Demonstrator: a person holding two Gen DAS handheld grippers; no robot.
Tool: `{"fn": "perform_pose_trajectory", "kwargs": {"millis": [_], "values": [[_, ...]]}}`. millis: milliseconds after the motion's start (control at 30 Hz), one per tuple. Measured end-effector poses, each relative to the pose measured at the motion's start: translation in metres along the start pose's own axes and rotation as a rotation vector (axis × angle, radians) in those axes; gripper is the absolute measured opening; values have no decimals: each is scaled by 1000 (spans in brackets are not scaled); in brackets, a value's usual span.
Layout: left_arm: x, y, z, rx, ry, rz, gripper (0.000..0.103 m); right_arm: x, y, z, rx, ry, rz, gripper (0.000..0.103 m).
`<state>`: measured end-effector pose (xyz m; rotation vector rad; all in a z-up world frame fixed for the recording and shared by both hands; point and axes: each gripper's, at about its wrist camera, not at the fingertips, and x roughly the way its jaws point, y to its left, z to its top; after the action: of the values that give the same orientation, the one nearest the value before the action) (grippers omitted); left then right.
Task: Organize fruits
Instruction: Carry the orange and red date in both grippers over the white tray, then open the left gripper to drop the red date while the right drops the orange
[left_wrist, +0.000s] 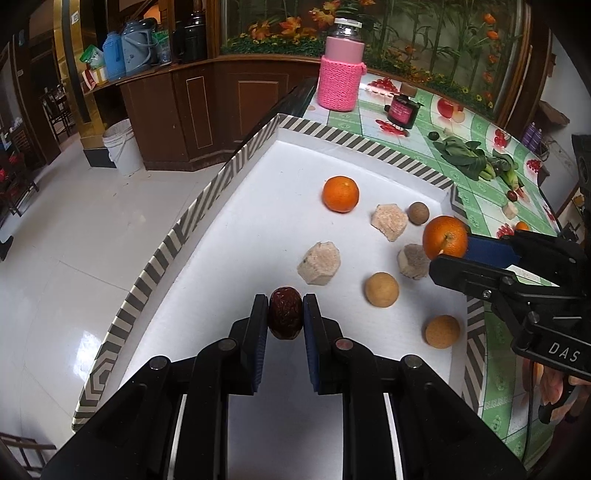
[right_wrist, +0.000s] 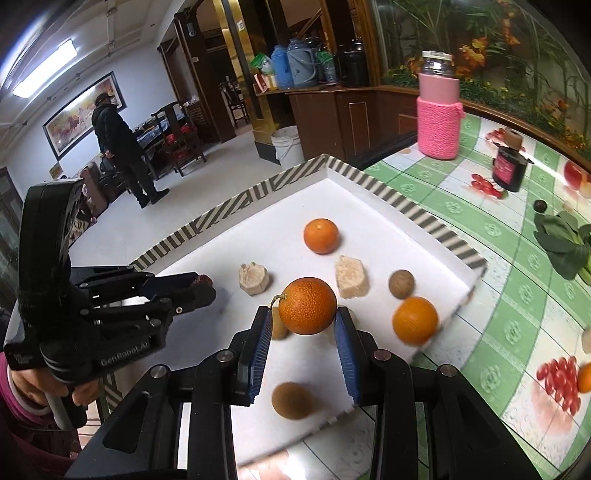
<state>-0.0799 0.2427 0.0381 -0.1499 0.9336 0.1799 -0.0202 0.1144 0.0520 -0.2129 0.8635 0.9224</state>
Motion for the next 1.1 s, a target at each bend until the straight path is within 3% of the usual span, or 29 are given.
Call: {"fn": "perform_pose_trajectory", "kwargs": {"millis": [1033, 1100], "values": [[18, -6, 3, 12, 59, 26, 16, 64, 4, 23, -30, 106, -36, 35], [19, -7, 3, 12, 59, 28, 16, 65, 4, 22, -33, 100, -43, 39]]}}
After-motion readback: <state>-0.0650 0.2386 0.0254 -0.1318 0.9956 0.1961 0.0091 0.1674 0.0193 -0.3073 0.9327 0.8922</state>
